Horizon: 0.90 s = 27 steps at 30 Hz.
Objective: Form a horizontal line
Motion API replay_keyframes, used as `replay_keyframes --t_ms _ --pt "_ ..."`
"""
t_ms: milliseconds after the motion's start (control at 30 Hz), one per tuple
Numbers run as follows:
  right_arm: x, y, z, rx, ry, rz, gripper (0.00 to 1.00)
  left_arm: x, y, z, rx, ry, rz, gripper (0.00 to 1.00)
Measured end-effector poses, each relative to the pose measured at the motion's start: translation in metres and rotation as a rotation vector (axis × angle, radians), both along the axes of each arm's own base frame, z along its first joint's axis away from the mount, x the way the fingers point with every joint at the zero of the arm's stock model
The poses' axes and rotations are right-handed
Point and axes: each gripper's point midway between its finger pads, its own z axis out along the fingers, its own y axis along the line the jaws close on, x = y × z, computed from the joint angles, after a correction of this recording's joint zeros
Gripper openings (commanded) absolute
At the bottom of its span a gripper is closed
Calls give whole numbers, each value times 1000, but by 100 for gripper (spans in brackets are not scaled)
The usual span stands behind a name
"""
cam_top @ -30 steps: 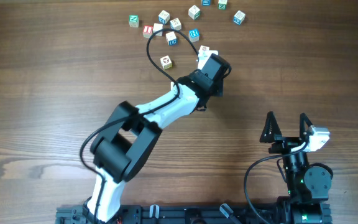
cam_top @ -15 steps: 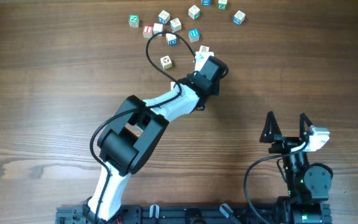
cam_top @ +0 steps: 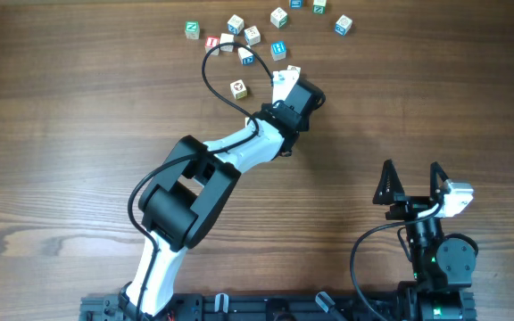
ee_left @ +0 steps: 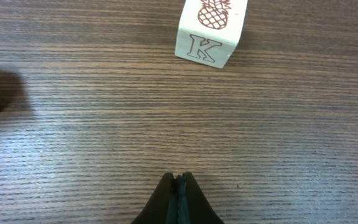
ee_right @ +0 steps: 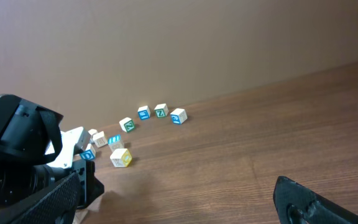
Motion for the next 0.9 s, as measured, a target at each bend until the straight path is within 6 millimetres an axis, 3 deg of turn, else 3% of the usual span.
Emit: replay_keyframes --t_ms 467,900 --pt "0 0 0 0 0 0 100 -3 5 -3 27 13 9 4" --pt "0 0 0 0 0 0 100 7 15 5 39 -48 82 4"
